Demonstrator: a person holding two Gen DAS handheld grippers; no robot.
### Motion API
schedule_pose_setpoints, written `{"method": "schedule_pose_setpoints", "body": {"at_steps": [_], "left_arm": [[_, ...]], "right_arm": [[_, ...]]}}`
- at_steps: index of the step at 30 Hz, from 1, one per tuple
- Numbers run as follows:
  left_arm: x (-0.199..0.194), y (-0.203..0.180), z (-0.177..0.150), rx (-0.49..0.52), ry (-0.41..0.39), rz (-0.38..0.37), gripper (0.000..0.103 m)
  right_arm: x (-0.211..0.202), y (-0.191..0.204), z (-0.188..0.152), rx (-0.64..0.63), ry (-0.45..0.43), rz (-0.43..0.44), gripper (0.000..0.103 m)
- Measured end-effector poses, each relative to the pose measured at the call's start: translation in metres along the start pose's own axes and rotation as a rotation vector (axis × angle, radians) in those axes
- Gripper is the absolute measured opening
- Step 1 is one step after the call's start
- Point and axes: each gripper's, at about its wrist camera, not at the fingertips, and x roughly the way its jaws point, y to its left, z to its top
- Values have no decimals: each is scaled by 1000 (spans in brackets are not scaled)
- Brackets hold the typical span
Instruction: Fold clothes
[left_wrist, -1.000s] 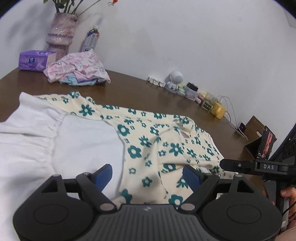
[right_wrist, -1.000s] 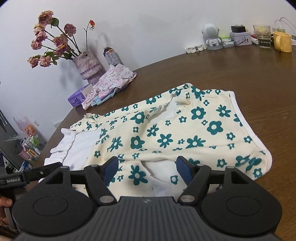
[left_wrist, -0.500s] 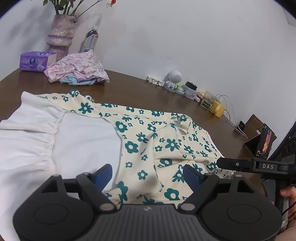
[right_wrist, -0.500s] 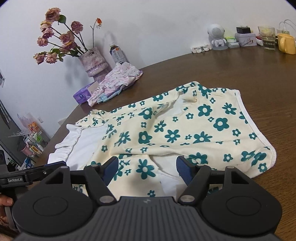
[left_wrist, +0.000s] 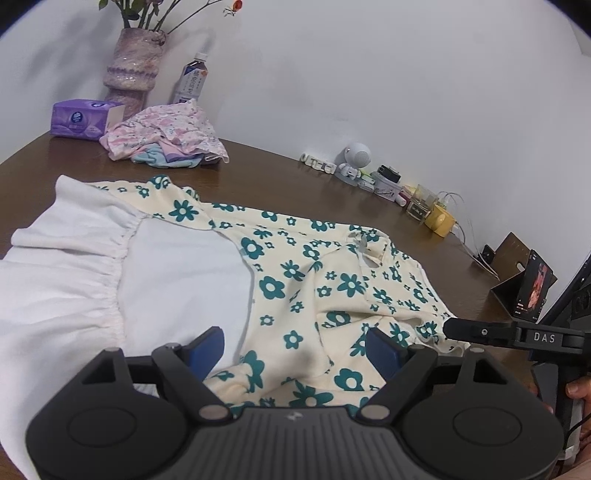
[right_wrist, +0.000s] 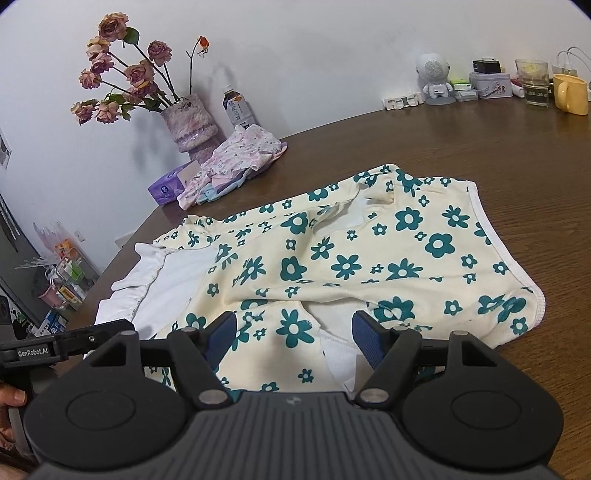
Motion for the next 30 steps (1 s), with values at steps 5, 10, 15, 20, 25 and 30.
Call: {"method": "schedule_pose_setpoints", "body": {"at_steps": [5, 10, 15, 20, 25, 30], "left_arm": [[0, -1, -6, 13, 23, 35, 83], [-2, -2, -11, 41, 39, 40, 83], [6, 5, -13, 68, 74, 56, 83], [13, 4, -15, 157, 111, 80, 83], [14, 1, -19, 246, 122, 101, 81], [14, 1, -20, 346, 124, 129, 50]], "right_arm": [[-1, 2, -4, -34, 5, -19, 70], [1, 14, -12, -150, 30, -39, 64], [13, 21, -12, -230, 49, -42, 49], [44, 13, 3, -283, 82, -74, 47], [65, 7, 9, -265, 157, -2, 2], [40, -7, 16, -162, 147, 71, 1]]}}
